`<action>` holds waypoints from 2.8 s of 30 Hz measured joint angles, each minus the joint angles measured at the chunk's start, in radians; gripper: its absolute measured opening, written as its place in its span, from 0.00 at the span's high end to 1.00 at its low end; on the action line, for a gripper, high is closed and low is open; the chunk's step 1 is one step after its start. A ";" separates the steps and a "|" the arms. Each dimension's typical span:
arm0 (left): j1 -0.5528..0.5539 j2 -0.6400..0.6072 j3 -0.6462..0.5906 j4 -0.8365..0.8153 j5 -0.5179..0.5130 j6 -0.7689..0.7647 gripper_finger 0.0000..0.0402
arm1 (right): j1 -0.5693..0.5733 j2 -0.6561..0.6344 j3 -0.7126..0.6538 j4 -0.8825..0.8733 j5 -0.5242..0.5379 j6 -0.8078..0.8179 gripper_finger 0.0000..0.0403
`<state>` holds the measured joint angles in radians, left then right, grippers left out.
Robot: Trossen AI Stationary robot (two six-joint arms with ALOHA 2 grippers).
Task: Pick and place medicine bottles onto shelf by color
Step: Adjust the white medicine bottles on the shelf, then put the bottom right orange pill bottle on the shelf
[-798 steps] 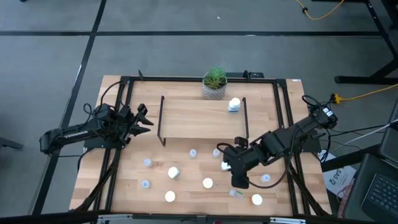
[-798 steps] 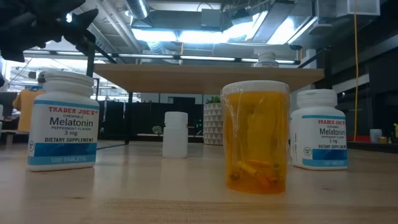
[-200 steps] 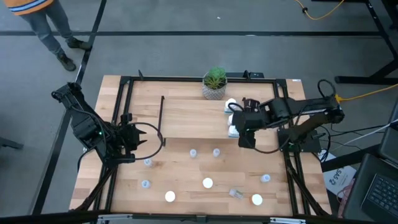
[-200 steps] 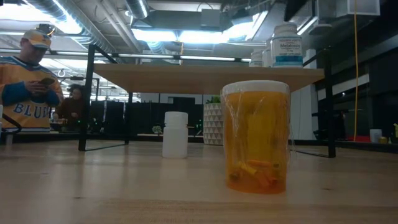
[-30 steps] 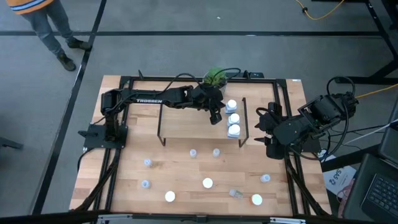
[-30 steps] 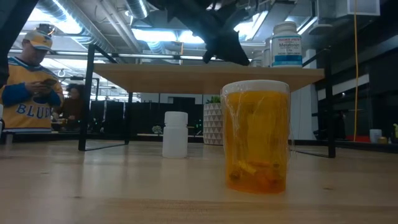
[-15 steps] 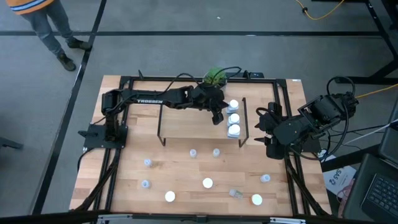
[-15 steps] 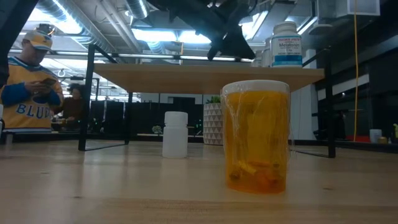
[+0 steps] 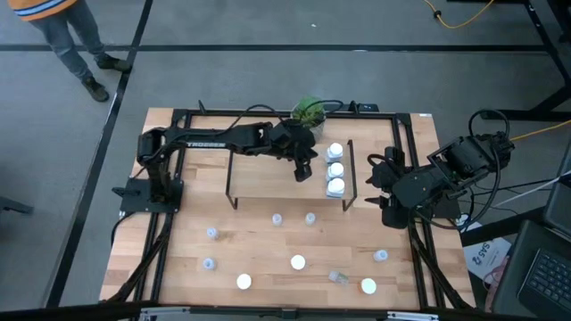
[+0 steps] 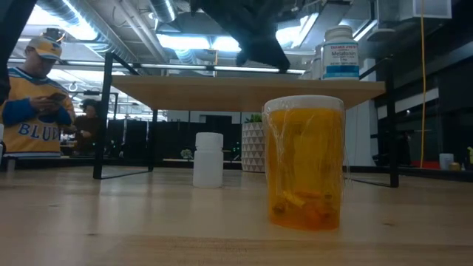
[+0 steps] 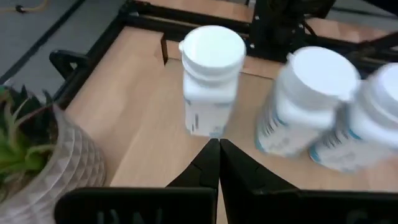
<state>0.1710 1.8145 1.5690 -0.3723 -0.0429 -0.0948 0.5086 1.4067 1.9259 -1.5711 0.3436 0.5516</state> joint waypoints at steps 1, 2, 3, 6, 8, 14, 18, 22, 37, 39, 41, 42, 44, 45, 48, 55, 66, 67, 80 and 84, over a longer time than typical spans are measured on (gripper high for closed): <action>-0.005 -0.017 0.000 -0.026 0.000 0.000 1.00 | 0.000 0.000 0.000 0.000 -0.004 0.007 0.44; -0.009 -0.038 0.000 -0.062 -0.001 0.000 1.00 | 0.000 0.000 0.000 0.000 -0.006 0.015 0.44; -0.011 -0.062 -0.001 -0.082 -0.001 0.000 1.00 | 0.000 0.000 0.000 0.000 -0.005 0.017 0.44; -0.032 -0.122 0.002 -0.129 -0.004 0.001 1.00 | 0.000 -0.001 -0.015 0.021 0.012 0.020 0.44; -0.047 -0.157 0.001 -0.191 -0.004 0.002 1.00 | -0.001 -0.002 -0.060 0.065 0.028 0.037 0.44; -0.104 -0.281 0.002 -0.386 -0.011 0.047 1.00 | 0.000 0.002 -0.308 0.258 0.013 0.045 0.44; -0.140 -0.348 0.000 -0.553 -0.019 0.045 1.00 | 0.000 0.002 -0.469 0.419 0.030 0.049 0.44; -0.177 -0.416 0.001 -0.747 -0.021 -0.003 1.00 | 0.000 0.002 -0.577 0.518 0.030 0.091 0.44; -0.353 -0.636 -0.001 -1.150 -0.060 -0.278 1.00 | -0.004 0.000 -0.752 0.643 0.178 0.178 0.44; -0.378 -0.665 -0.001 -1.178 -0.060 -0.294 1.00 | -0.004 0.000 -0.764 0.638 0.206 0.179 0.44; -0.403 -0.685 -0.001 -1.197 -0.060 -0.299 1.00 | -0.006 0.000 -0.776 0.659 0.213 0.178 0.44; -0.414 -0.702 -0.001 -1.197 -0.061 -0.301 1.00 | -0.008 0.000 -0.781 0.661 0.212 0.178 0.44; -0.439 -0.732 -0.003 -1.196 -0.061 -0.321 1.00 | -0.008 0.000 -0.785 0.668 0.213 0.178 0.44; -0.449 -0.745 -0.004 -1.194 -0.066 -0.329 1.00 | -0.008 0.000 -0.785 0.672 0.213 0.177 0.44; -0.475 -0.794 -0.012 -1.189 -0.112 -0.353 1.00 | -0.008 0.000 -0.786 0.677 0.221 0.172 0.44; -0.499 -0.874 -0.062 -1.182 -0.200 -0.433 1.00 | -0.033 0.000 -0.786 0.679 0.239 0.145 0.44; -0.499 -0.898 -0.205 -1.179 -0.193 -0.480 1.00 | -0.114 0.000 -0.786 0.669 0.224 0.064 0.44; -0.499 -0.897 -0.215 -1.179 -0.186 -0.479 1.00 | -0.119 0.000 -0.786 0.669 0.223 0.056 0.44; -0.499 -0.897 -0.258 -1.125 -0.173 -0.479 1.00 | -0.120 0.001 -0.748 0.684 0.110 0.055 0.44; -0.499 -0.897 -0.258 -1.101 -0.173 -0.479 1.00 | -0.063 0.001 -0.659 0.661 0.029 0.075 0.44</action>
<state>-0.3283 0.9176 1.3113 -1.4736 -0.2157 -0.5739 0.4460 1.4075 1.2666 -0.9099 0.3729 0.6262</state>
